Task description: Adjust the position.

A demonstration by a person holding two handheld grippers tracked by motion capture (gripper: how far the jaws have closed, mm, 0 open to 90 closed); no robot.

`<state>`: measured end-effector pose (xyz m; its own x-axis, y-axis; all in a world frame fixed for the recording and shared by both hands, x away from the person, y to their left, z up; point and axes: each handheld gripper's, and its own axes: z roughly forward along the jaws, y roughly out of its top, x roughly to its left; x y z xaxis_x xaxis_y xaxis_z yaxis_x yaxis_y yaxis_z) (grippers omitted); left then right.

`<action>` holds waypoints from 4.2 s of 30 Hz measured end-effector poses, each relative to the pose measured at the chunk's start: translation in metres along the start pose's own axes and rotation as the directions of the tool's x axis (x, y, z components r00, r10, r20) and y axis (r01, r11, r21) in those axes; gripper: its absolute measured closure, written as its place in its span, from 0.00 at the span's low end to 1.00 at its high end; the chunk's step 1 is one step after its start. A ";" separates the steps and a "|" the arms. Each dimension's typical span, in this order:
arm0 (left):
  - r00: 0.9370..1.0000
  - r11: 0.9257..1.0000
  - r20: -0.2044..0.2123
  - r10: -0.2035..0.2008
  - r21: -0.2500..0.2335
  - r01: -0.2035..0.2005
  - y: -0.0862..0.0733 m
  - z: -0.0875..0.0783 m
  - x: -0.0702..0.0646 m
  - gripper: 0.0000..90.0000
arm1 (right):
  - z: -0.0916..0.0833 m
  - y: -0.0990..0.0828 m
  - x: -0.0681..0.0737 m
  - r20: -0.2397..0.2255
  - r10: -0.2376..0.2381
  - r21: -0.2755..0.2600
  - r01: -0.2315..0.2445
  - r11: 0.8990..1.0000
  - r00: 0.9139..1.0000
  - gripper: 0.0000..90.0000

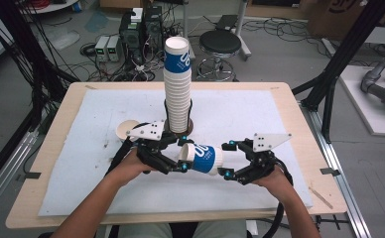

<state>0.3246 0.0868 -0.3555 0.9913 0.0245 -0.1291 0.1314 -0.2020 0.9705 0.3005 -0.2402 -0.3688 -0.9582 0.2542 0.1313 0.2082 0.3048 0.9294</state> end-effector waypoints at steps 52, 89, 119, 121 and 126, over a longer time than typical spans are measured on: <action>1.000 0.986 -0.027 0.000 0.164 0.004 0.019 0.001 -0.002 0.17 | 0.001 0.050 0.003 -0.058 -0.144 0.351 0.155 0.924 0.988 0.30; 0.999 0.872 0.041 0.035 0.486 -0.050 0.015 0.055 -0.001 0.32 | 0.044 0.078 0.021 -0.109 -0.279 0.666 0.278 0.692 0.954 0.30; 0.989 0.981 -0.149 0.023 0.192 0.006 -0.017 0.023 0.005 0.32 | -0.014 0.068 0.004 0.114 -0.123 0.278 0.087 0.957 0.986 0.24; 0.985 0.988 -0.174 0.021 0.153 0.006 -0.020 0.020 0.006 0.32 | -0.019 0.061 0.002 0.156 -0.105 0.259 0.062 0.964 0.982 0.24; 0.976 0.995 -0.217 0.023 0.097 -0.002 -0.026 0.014 0.008 0.32 | -0.026 0.040 -0.002 0.232 -0.048 0.216 -0.004 0.976 0.972 0.24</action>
<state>0.3287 0.0789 -0.3842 0.9709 0.2321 -0.0590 0.1283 -0.2960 0.9466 0.3051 -0.2527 -0.3228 -0.8953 0.4454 0.0034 0.2494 0.4950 0.8324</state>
